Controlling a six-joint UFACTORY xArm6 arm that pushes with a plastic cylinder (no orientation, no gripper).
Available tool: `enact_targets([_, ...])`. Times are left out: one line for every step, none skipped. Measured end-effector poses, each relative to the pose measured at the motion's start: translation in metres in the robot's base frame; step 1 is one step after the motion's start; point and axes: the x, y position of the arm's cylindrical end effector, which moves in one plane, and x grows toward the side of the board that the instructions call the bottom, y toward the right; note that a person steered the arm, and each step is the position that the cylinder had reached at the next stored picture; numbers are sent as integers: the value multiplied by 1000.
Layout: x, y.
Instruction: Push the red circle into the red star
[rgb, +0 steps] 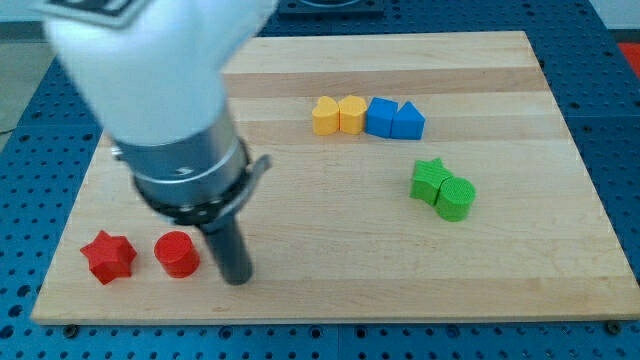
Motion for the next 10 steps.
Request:
enact_targets([-13, -11])
enact_targets([-13, -47])
enact_targets([-13, -77])
enact_targets([-13, -92])
enact_targets([-13, -92])
enact_targets([-16, -92])
enact_targets([-23, -8])
enact_targets([-27, 55])
enact_targets([-36, 82])
enact_targets([-85, 91])
